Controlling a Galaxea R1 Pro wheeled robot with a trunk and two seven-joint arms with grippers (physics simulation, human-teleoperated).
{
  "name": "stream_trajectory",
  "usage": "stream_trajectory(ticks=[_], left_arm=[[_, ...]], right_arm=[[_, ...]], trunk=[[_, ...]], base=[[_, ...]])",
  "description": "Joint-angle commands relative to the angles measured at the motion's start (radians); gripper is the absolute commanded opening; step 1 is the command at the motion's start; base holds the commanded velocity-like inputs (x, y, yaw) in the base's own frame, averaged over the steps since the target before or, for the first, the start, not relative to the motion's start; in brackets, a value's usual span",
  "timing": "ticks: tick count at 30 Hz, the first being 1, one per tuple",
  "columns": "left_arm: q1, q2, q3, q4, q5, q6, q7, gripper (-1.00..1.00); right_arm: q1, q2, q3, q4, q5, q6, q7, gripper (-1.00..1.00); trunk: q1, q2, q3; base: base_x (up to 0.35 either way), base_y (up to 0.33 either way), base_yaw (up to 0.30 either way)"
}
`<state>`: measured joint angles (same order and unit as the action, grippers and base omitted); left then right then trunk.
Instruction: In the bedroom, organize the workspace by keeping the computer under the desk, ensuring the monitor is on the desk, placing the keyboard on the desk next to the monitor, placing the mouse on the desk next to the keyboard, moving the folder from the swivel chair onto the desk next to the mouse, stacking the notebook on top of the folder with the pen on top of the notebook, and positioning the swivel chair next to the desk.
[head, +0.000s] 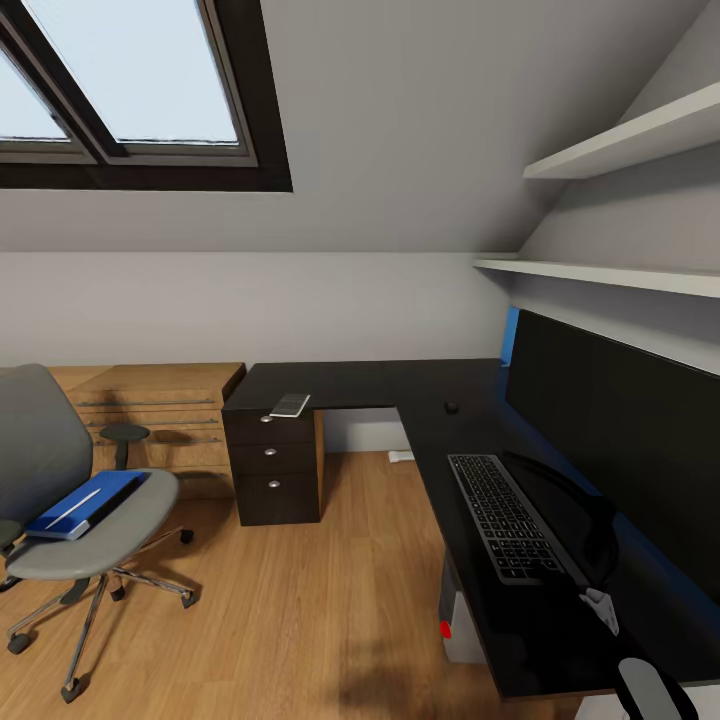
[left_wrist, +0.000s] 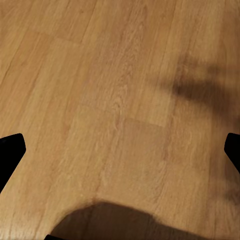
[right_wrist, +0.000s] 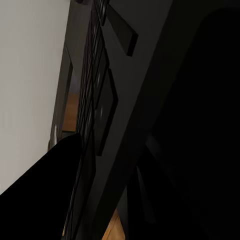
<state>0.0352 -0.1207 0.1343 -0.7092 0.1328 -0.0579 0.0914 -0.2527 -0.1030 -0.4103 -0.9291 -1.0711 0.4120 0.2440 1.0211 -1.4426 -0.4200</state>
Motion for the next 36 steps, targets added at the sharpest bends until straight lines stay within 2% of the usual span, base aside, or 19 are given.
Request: stream_trajectory(ticks=[1, 12, 13, 32, 36], left_arm=[[0.0, 0.0, 0.0, -0.001, 0.01, -0.002, 0.0, 1.0], [0.0, 0.0, 0.0, -0.001, 0.01, -0.002, 0.001, 1.0], [0.0, 0.0, 0.0, -0.001, 0.01, -0.002, 0.001, 1.0], [0.0, 0.0, 0.001, -0.001, 0.01, -0.002, 0.001, 1.0], [0.0, 0.0, 0.001, -0.001, 0.011, -0.002, 0.001, 1.0]], right_arm=[[0.0, 0.0, -0.002, 0.012, 0.022, 0.004, 0.001, -1.0], [0.0, 0.0, -0.001, 0.012, 0.022, 0.004, 0.0, -1.0], [0.0, 0.0, -0.001, 0.012, 0.022, 0.004, 0.0, 1.0], [0.0, 0.0, -0.001, 0.012, 0.022, 0.005, 0.0, 1.0], [0.0, -0.001, -0.001, 0.012, 0.022, 0.006, 0.0, 1.0]], trunk=[[0.0, 0.0, -0.001], [0.0, 0.0, -0.001], [0.0, 0.0, -0.001], [0.0, 0.0, -0.001], [0.0, 0.0, -0.001]], base=[[0.0, 0.0, 0.0], [0.0, 0.0, 0.0], [0.0, 0.0, 0.0], [-0.001, 0.0, 0.0], [-0.161, 0.0, 0.0]])
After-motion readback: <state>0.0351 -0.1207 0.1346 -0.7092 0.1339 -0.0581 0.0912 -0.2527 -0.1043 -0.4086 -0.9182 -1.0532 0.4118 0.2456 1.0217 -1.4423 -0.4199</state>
